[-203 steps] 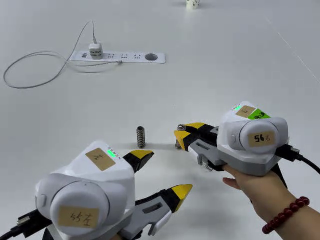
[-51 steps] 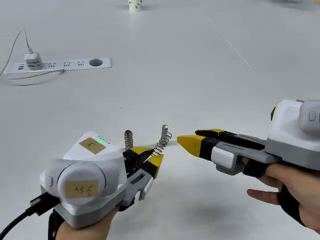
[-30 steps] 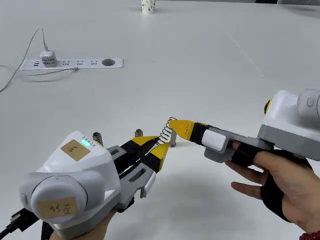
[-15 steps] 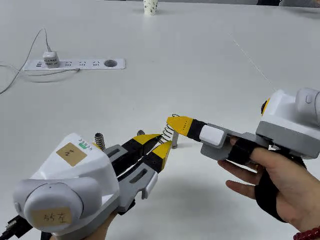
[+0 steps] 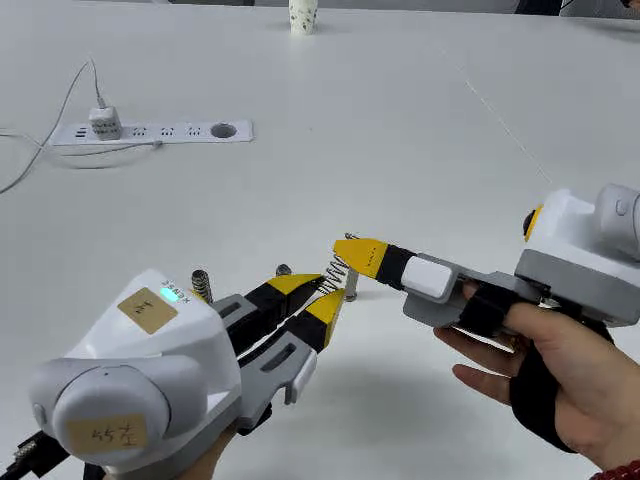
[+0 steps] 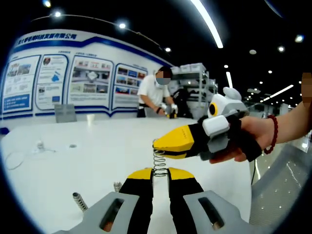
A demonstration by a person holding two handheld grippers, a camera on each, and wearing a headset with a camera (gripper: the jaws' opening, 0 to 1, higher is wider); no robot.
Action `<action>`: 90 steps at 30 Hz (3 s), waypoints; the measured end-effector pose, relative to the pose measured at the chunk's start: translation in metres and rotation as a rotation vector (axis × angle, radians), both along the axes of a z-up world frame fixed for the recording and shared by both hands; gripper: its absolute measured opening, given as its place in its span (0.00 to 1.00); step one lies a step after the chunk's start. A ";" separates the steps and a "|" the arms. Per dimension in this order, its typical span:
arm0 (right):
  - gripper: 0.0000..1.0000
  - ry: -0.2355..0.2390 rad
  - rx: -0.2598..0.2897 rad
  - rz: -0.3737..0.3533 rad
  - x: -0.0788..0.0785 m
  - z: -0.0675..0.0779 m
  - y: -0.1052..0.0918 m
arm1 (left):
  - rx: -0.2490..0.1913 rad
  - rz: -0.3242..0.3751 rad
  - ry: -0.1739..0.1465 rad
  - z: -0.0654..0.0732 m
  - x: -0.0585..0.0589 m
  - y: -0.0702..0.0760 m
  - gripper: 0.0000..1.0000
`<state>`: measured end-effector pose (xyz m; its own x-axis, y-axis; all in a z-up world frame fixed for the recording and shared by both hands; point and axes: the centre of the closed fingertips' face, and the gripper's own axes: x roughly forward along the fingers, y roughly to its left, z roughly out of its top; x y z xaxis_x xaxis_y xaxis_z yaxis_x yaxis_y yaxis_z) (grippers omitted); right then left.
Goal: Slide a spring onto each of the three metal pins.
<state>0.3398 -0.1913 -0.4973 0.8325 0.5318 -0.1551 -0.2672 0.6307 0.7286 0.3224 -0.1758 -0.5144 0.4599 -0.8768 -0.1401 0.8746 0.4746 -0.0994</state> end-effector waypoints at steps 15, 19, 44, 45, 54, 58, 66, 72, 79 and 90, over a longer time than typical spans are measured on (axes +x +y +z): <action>0.11 -0.064 -0.202 -0.003 0.003 -0.001 -0.007 | 0.129 -0.026 0.063 -0.024 -0.003 0.006 0.25; 0.11 -0.082 -0.254 -0.015 0.005 -0.001 -0.012 | 0.167 -0.020 0.069 -0.031 -0.003 0.015 0.30; 0.11 -0.166 -0.565 -0.044 0.026 -0.015 -0.037 | 0.271 0.057 0.087 -0.041 -0.002 0.053 0.65; 0.11 -0.168 -0.569 -0.044 0.027 -0.015 -0.037 | 0.272 0.061 0.091 -0.042 -0.003 0.054 0.67; 0.11 -0.178 -0.605 -0.051 0.036 -0.020 -0.040 | 0.257 0.097 0.111 -0.040 0.001 0.067 0.77; 0.11 -0.186 -0.631 -0.051 0.040 -0.022 -0.040 | 0.247 0.110 0.118 -0.039 0.003 0.070 0.80; 0.11 -0.192 -0.676 -0.055 0.047 -0.030 -0.042 | 0.240 0.139 0.138 -0.040 0.005 0.078 0.89; 0.11 -0.184 -0.699 -0.056 0.049 -0.037 -0.043 | 0.239 0.156 0.149 -0.041 0.008 0.083 0.93; 0.11 -0.177 -0.714 -0.064 0.049 -0.043 -0.044 | 0.236 0.169 0.151 -0.041 0.009 0.088 0.98; 0.11 -0.161 -0.752 -0.053 0.047 -0.055 -0.042 | 0.240 0.182 0.157 -0.041 0.011 0.091 1.00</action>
<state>0.3866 -0.2328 -0.5527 0.8968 0.2904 -0.3338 -0.2896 0.9557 0.0532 0.3330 -0.0847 -0.5555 0.5621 -0.7157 -0.4145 0.7563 0.6477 -0.0926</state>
